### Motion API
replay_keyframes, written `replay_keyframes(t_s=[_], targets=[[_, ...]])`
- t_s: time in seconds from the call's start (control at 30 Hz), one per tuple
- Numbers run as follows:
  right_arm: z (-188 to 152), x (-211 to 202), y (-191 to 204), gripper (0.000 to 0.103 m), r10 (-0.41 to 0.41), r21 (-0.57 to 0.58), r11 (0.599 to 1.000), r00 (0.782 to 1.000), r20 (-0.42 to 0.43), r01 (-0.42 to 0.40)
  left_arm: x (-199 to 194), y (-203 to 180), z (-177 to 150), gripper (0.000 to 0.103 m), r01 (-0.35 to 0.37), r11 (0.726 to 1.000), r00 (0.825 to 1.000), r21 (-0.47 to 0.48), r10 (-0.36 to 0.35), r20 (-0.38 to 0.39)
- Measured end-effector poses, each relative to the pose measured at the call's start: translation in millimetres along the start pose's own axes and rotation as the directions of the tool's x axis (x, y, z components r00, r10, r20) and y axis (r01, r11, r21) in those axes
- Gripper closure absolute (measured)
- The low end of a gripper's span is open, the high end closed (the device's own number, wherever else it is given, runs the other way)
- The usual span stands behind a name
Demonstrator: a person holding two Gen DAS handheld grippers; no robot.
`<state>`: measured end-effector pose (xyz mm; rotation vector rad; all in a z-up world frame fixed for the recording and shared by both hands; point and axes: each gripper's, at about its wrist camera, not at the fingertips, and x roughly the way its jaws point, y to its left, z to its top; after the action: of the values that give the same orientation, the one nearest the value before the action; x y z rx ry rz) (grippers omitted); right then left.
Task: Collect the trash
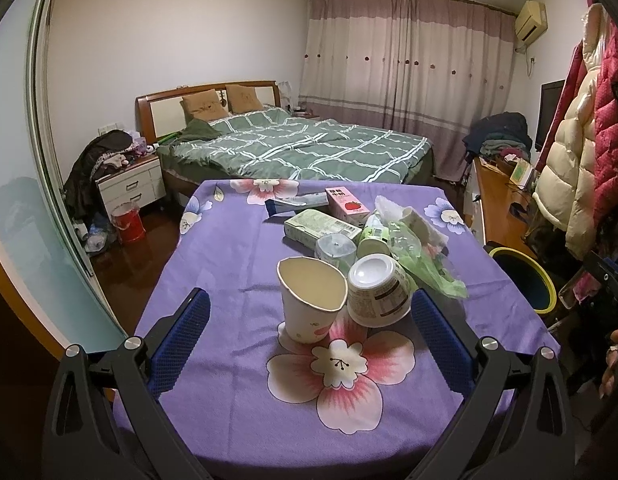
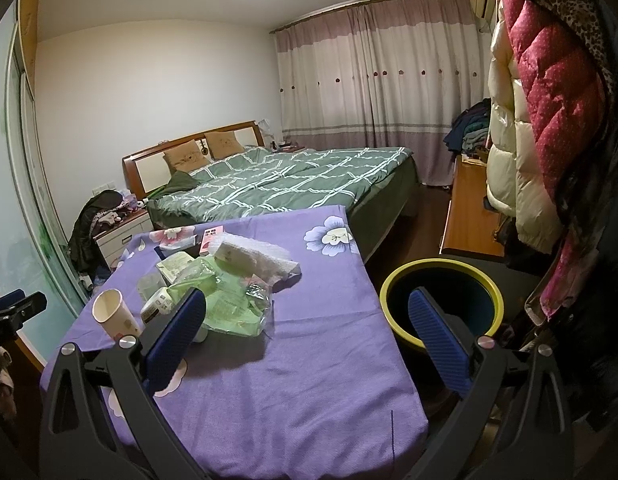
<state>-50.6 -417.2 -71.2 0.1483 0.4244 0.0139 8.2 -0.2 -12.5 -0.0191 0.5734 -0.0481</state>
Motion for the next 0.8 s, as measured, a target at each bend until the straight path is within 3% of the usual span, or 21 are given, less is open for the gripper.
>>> replay_keyframes(t_s=[0.8], targets=[[-0.9,9.2,0.4,0.006,-0.005,0.004,1.0,1.0,-0.017,0.005,4.2,-0.9,-0.8,0.004,0.004,1.0,1.0,0.003,-0.004,-0.013]])
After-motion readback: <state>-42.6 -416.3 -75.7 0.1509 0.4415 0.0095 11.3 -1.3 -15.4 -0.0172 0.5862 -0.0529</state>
